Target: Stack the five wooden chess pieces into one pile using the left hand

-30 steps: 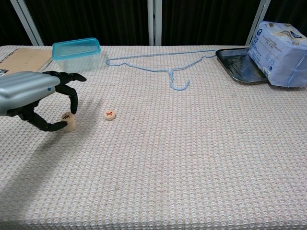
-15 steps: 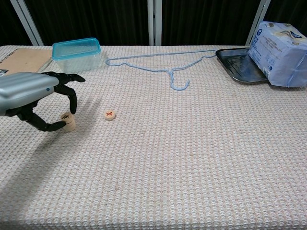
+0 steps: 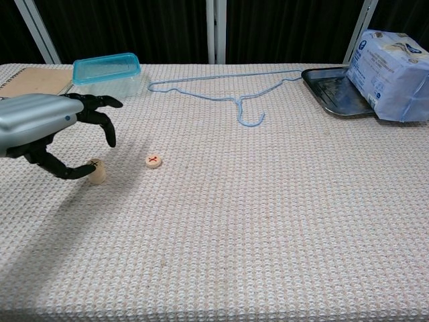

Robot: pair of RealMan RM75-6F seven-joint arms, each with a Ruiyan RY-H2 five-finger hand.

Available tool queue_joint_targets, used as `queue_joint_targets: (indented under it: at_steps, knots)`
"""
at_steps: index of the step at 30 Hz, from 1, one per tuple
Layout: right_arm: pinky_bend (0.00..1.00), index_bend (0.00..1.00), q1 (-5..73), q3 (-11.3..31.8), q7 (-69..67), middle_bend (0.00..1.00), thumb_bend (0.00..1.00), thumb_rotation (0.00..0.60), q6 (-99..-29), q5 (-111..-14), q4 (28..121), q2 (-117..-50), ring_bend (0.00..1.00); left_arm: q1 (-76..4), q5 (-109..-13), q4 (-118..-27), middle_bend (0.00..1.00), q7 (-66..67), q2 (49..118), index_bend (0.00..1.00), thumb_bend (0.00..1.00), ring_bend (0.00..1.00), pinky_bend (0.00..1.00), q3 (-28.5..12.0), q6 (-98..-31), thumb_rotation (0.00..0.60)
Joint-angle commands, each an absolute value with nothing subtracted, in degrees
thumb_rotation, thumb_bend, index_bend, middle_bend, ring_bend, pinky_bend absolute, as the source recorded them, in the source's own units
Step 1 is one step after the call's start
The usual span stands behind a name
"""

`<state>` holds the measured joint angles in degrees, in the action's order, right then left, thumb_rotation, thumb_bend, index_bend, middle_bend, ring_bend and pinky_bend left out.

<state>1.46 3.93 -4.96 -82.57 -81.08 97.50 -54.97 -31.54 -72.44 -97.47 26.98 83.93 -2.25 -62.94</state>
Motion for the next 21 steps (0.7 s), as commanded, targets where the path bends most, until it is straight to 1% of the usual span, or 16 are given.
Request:
queue_joint_targets:
  at_steps: [1, 6, 12, 17, 21]
  knots:
    - [0.00, 0.00, 1.54, 3.90, -4.80, 0.00, 0.08, 0.600, -82.41, -81.07, 97.52, -55.01, 0.00, -32.17, -73.56, -98.78, 0.01, 27.69, 84.23, 0.35, 0.32, 0.00, 0.00, -2.82, -63.32, 0.600]
    - [0.00, 0.00, 1.53, 3.85, -4.65, 0.00, 0.08, 0.600, -82.45, -81.14, 97.57, -55.05, 0.00, -34.41, -71.92, -98.86, 0.01, 30.28, 87.19, 0.35, 0.31, 0.00, 0.00, -4.67, -61.66, 0.600]
    - [0.00, 0.00, 1.51, 3.95, -5.59, 0.00, 0.08, 0.600, -82.37, -81.02, 97.25, -54.81, 0.00, -37.25, -66.67, -94.17, 0.01, 32.54, 91.71, 0.35, 0.30, 0.00, 0.00, -7.59, -59.35, 0.600]
    - [0.00, 0.00, 1.63, 3.97, -6.22, 0.00, 0.08, 0.600, -82.08, -81.02, 96.94, -54.67, 0.00, -39.16, -62.52, -90.51, 0.01, 33.82, 94.02, 0.35, 0.30, 0.00, 0.00, -8.37, -56.97, 0.600]
    - [0.00, 0.00, 1.58, 4.03, -6.50, 0.00, 0.08, 0.600, -82.17, -80.95, 96.85, -54.60, 0.00, -40.01, -60.67, -88.22, 0.01, 33.96, 95.32, 0.35, 0.30, 0.00, 0.00, -8.24, -55.87, 0.600]
